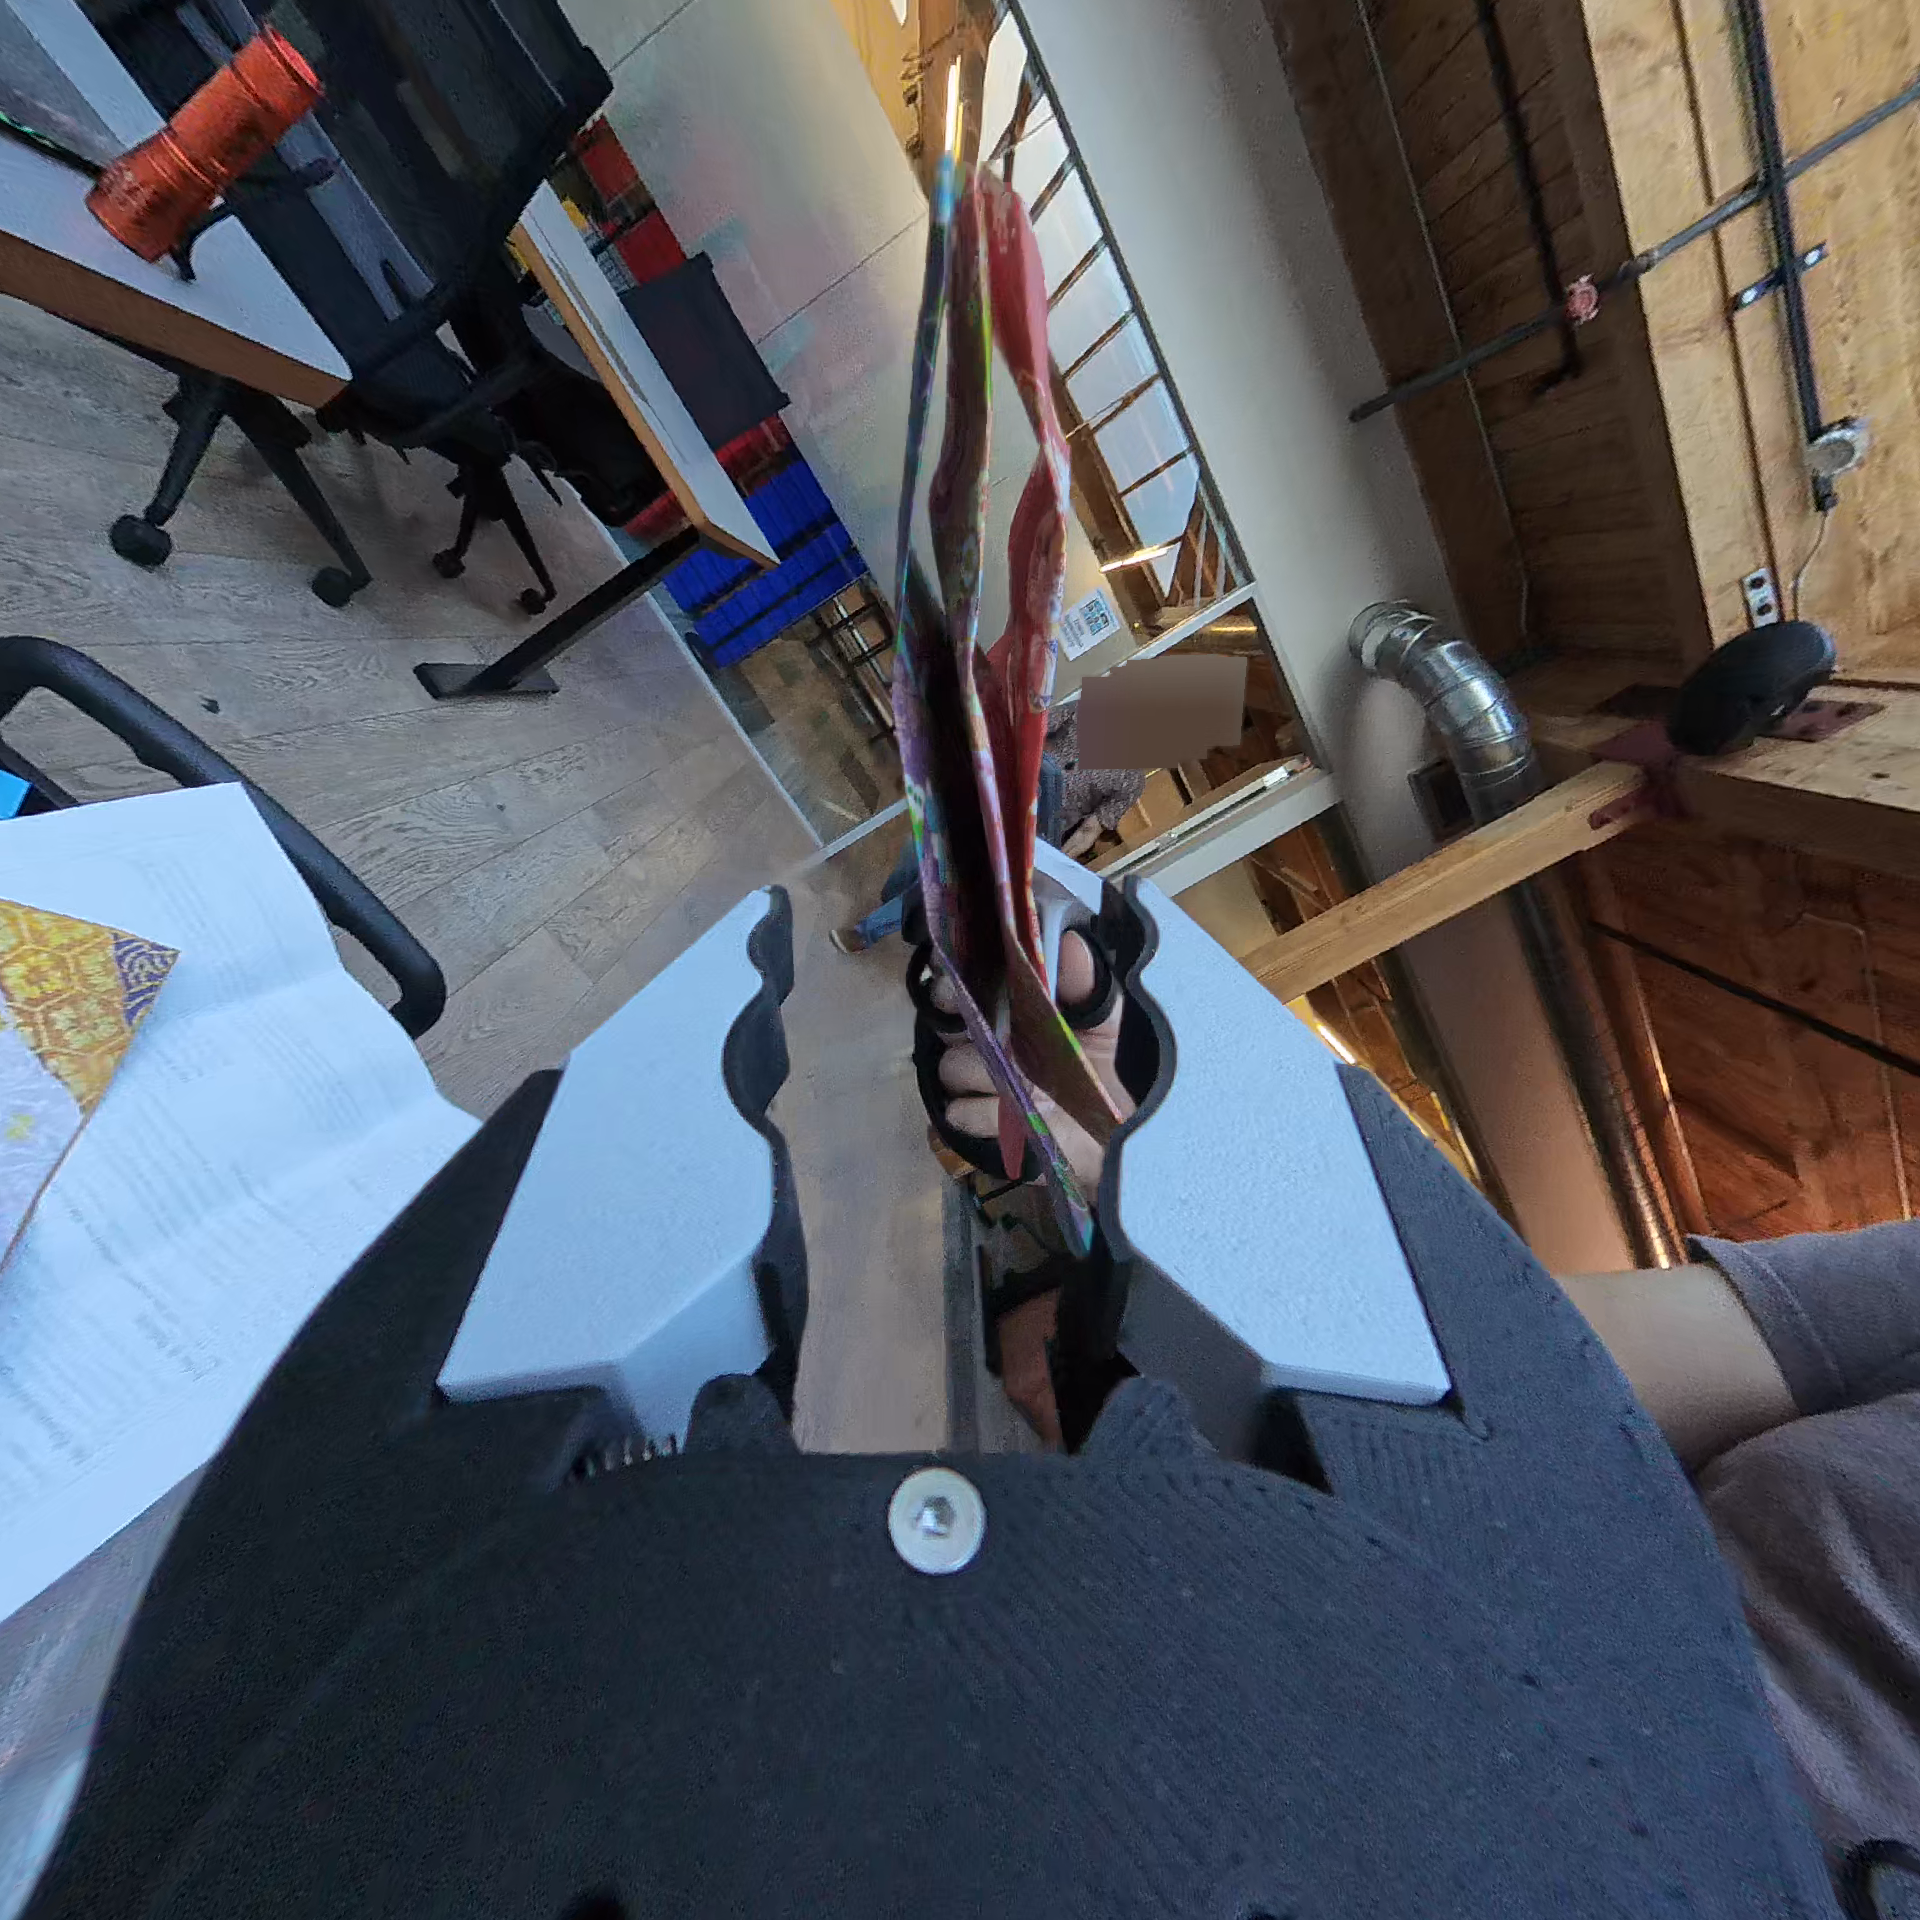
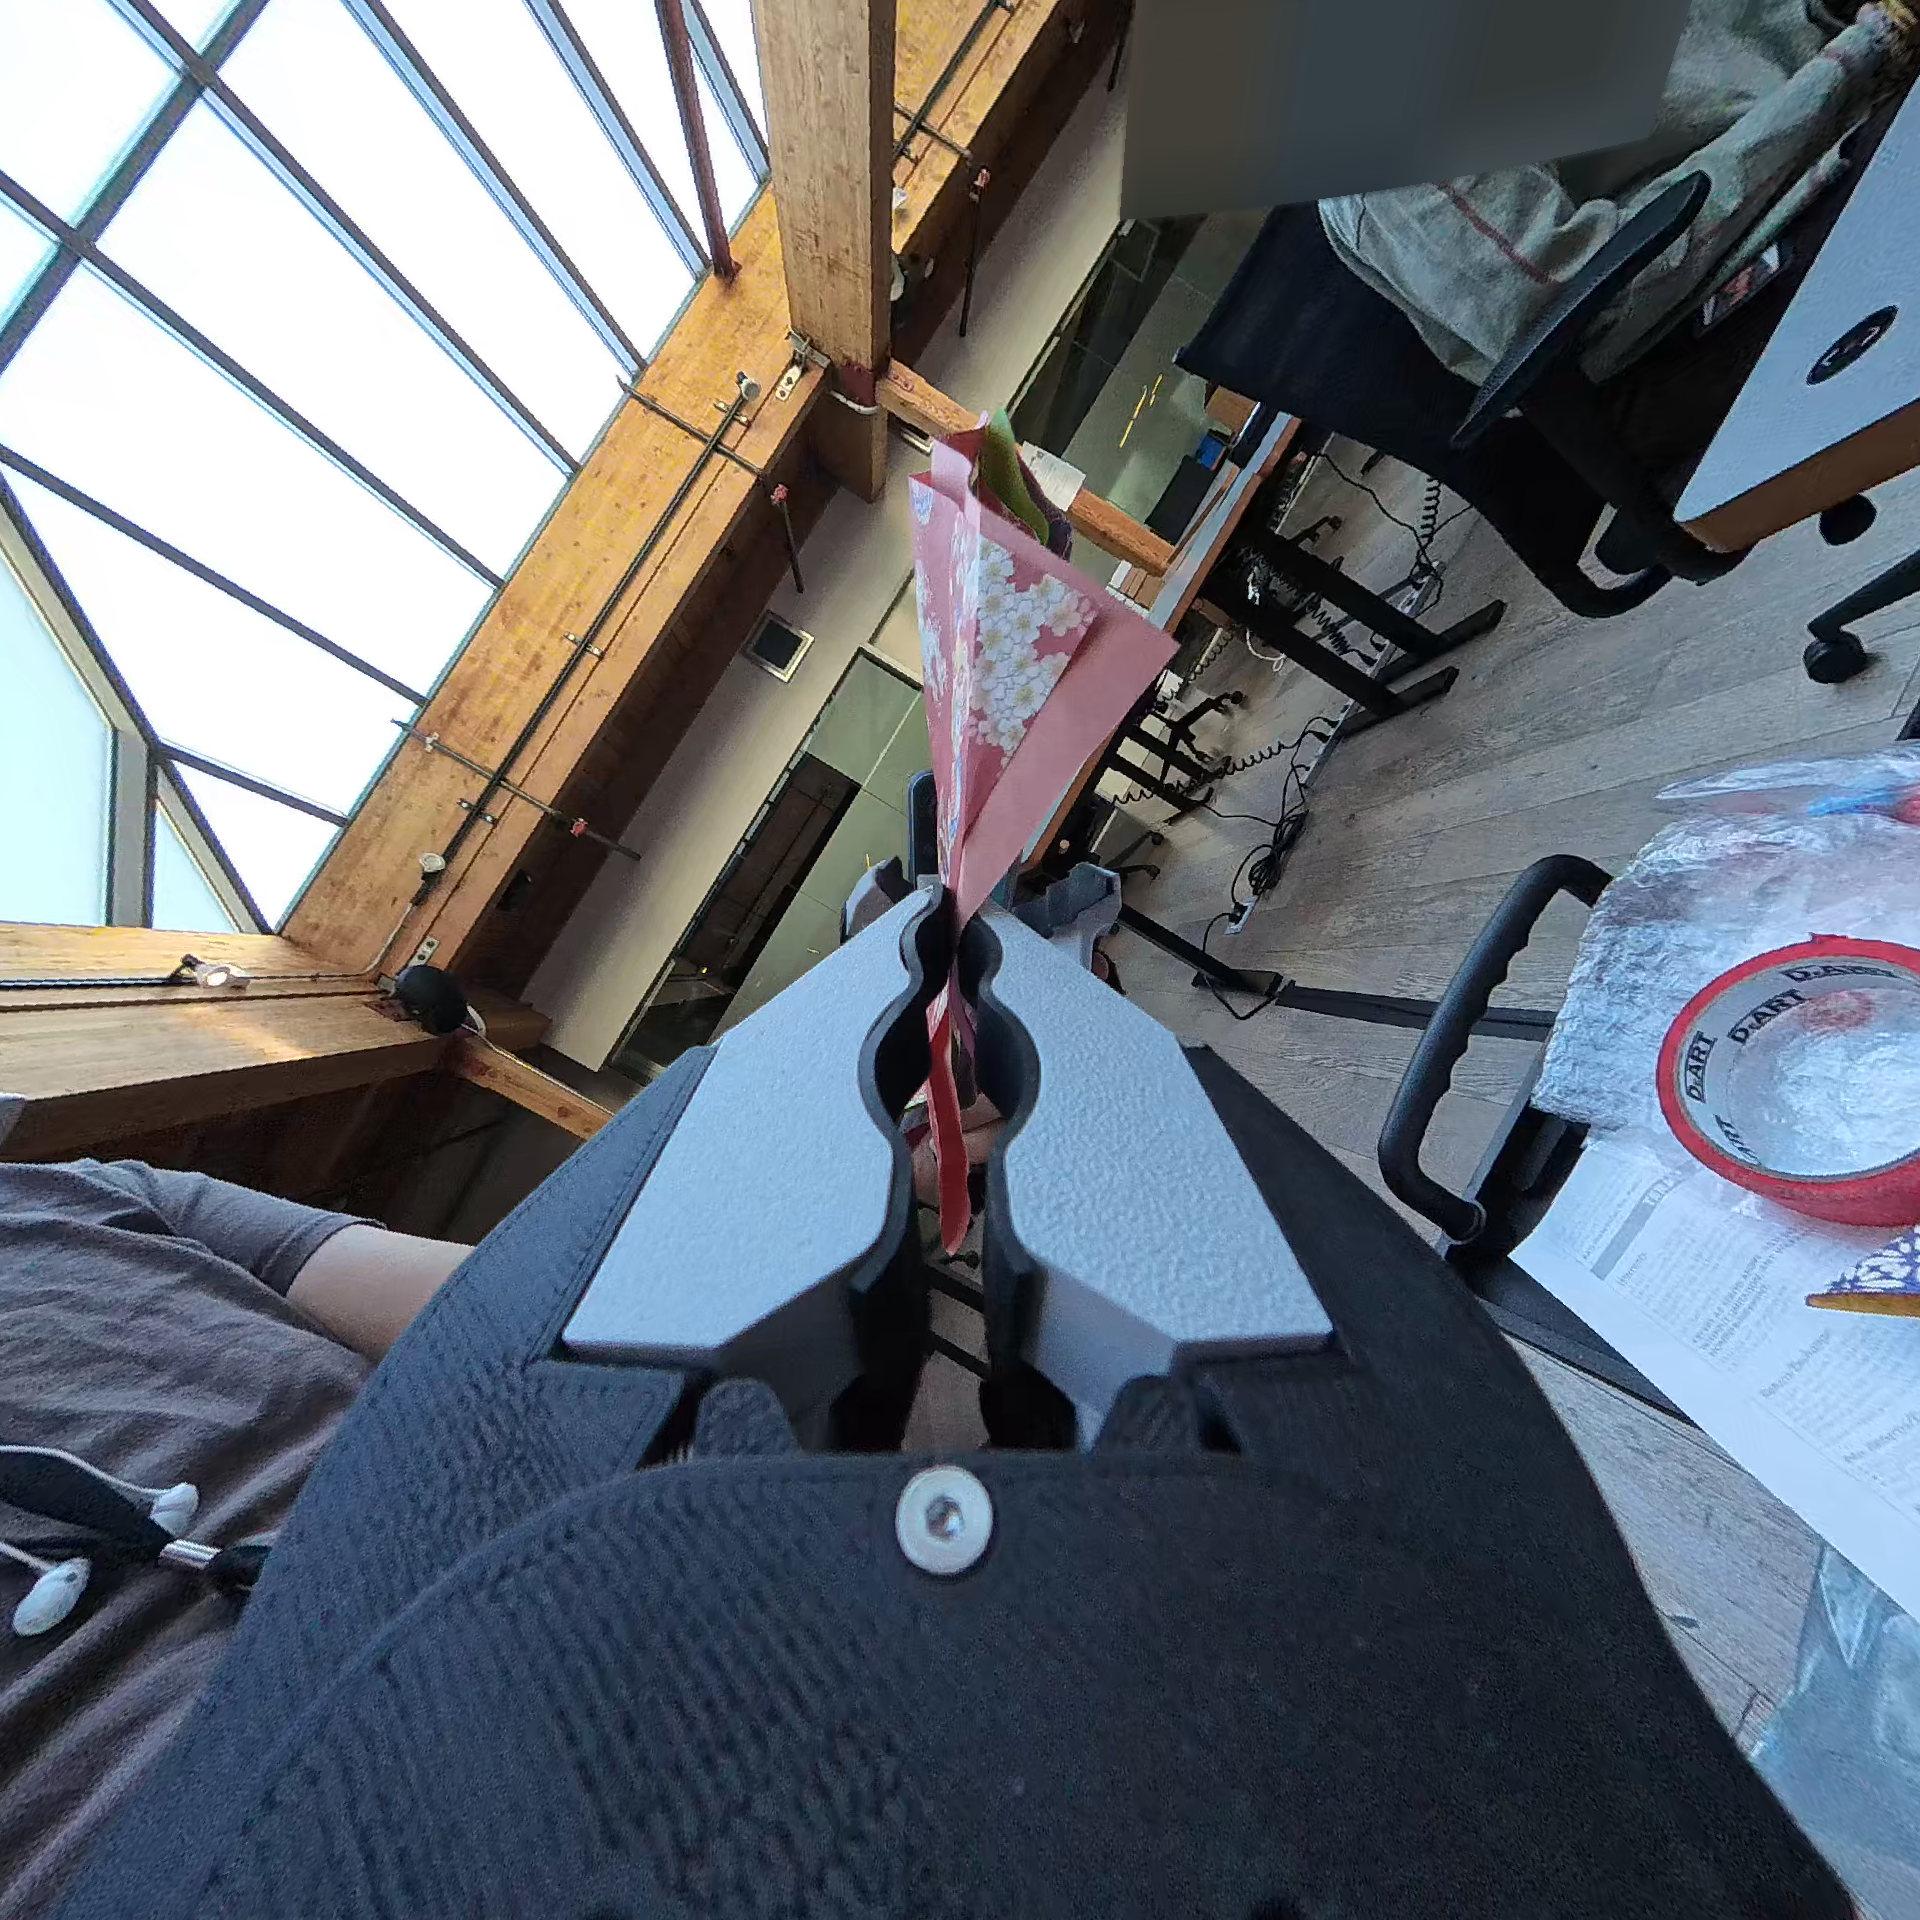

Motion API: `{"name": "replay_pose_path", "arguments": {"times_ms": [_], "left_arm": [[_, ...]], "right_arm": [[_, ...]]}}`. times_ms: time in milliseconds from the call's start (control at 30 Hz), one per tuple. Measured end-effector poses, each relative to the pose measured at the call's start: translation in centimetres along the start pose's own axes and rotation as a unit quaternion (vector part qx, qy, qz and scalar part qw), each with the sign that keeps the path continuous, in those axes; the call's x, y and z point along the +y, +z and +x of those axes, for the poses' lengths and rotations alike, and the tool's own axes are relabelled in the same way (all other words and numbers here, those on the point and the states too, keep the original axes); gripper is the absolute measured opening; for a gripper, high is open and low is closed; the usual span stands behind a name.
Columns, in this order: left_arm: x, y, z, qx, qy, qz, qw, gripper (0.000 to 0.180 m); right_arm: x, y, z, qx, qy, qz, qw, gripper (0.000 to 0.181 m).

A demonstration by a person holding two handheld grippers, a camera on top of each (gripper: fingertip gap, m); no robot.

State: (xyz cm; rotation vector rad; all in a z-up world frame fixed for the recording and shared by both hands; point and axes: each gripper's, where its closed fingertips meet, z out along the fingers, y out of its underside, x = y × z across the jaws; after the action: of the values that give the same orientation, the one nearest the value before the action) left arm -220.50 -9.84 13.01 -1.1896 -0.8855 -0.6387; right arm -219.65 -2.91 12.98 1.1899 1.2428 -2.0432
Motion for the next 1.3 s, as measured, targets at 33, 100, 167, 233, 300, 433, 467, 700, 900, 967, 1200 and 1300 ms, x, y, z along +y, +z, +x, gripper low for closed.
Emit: {"name": "replay_pose_path", "arguments": {"times_ms": [33, 100, 167, 233, 300, 433, 467, 700, 900, 967, 1200, 1300], "left_arm": [[0.0, 0.2, 0.2, 0.009, -0.007, 0.005, 1.000, 0.061], [0.4, 0.6, 0.2, 0.013, -0.020, -0.002, 1.000, 0.060], [1.2, 1.1, -0.2, 0.008, -0.026, -0.024, 0.999, 0.050], [1.8, 1.4, 0.2, 0.023, -0.025, -0.041, 0.999, 0.023], [1.8, 1.3, 0.8, 0.036, -0.019, -0.042, 0.998, 0.000], [1.4, 0.6, 1.0, 0.031, -0.017, -0.036, 0.999, 0.000], [1.3, 0.4, 1.0, 0.030, -0.018, -0.037, 0.999, 0.000], [1.0, -0.6, 0.3, -0.005, -0.008, -0.034, 0.999, 0.000], [0.4, -1.0, 0.7, -0.016, 0.004, -0.015, 1.000, 0.000], [0.2, -1.1, 0.9, -0.008, -0.009, -0.010, 1.000, 0.000], [0.2, -1.3, 0.9, 0.001, -0.056, 0.012, 0.998, 0.000], [0.2, -1.6, 0.9, 0.024, -0.077, 0.034, 0.996, 0.000]], "right_arm": [[0.1, 0.0, -0.1, 0.002, -0.002, -0.001, 1.000, 0.000], [0.2, 0.0, -0.2, -0.003, -0.001, -0.004, 1.000, 0.000], [0.4, 0.2, -0.2, -0.005, 0.000, -0.009, 1.000, 0.000], [0.6, 0.4, -0.2, -0.008, 0.001, -0.014, 1.000, 0.000], [0.6, 0.7, -0.3, -0.010, 0.000, -0.014, 1.000, 0.000], [0.8, 1.2, -0.1, -0.008, -0.006, -0.024, 1.000, 0.000], [0.9, 1.4, 0.0, -0.006, -0.008, -0.028, 1.000, 0.000], [1.6, 2.5, 0.4, -0.007, 0.004, -0.032, 0.999, 0.000], [1.5, 3.3, 0.8, -0.006, 0.017, -0.015, 1.000, 0.000], [1.8, 3.4, 1.0, 0.005, 0.018, -0.026, 0.999, 0.000], [2.2, 3.6, 1.4, 0.030, 0.033, -0.049, 0.998, 0.000], [2.3, 3.9, 1.2, 0.041, 0.050, -0.061, 0.996, 0.000]]}}
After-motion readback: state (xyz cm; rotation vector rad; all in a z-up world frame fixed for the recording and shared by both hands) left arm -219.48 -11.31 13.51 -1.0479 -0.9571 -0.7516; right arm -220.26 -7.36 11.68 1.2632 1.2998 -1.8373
